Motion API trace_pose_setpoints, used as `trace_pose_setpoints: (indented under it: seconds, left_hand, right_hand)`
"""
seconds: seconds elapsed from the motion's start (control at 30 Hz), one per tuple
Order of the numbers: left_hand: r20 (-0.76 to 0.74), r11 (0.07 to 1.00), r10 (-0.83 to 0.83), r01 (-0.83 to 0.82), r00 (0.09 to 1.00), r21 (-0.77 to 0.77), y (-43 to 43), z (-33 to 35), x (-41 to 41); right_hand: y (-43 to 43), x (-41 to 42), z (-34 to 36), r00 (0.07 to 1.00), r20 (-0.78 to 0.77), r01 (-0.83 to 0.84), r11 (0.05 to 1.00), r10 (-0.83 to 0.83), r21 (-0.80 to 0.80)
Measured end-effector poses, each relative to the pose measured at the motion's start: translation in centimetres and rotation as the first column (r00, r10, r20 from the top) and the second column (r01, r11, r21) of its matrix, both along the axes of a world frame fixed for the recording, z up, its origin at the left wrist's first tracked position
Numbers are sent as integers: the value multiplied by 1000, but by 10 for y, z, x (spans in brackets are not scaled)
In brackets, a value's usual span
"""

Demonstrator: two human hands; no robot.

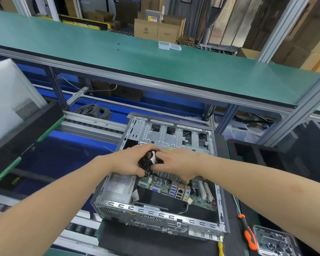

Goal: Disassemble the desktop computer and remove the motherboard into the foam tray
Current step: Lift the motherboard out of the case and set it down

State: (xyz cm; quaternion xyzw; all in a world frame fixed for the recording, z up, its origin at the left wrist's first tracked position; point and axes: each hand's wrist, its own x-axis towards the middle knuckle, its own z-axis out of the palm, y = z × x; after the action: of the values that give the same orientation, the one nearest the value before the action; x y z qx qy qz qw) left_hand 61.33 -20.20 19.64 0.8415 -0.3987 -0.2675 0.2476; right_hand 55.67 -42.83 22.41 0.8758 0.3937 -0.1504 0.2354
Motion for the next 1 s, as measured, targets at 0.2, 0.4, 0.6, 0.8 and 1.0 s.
trace_pose_setpoints:
  seconds: [0.2, 0.4, 0.6, 0.8, 1.0]
  left_hand:
    - [267, 991, -26, -10, 963, 135, -10, 0, -3]
    - [324, 940, 35, -141, 946, 310, -30, -2, -4]
    - [141, 945, -3, -43, 990, 324, -36, 8, 17]
    - [-91, 950, -4, 33, 996, 311, -19, 10, 25]
    - [115, 943, 160, -186, 981, 277, -40, 4, 17]
  right_hand:
    - [-1, -4, 0, 1000, -10, 8, 1000, -8, 15]
    - [-6, -13, -1, 1000, 13, -11, 1000, 11, 9]
    - [-4, -15, 2, 1000, 15, 27, 999, -28, 39]
    - [-6, -17, 1, 999, 21, 35, 997, -37, 73]
    - [-6, -15, -3, 999, 18, 34, 996, -36, 86]
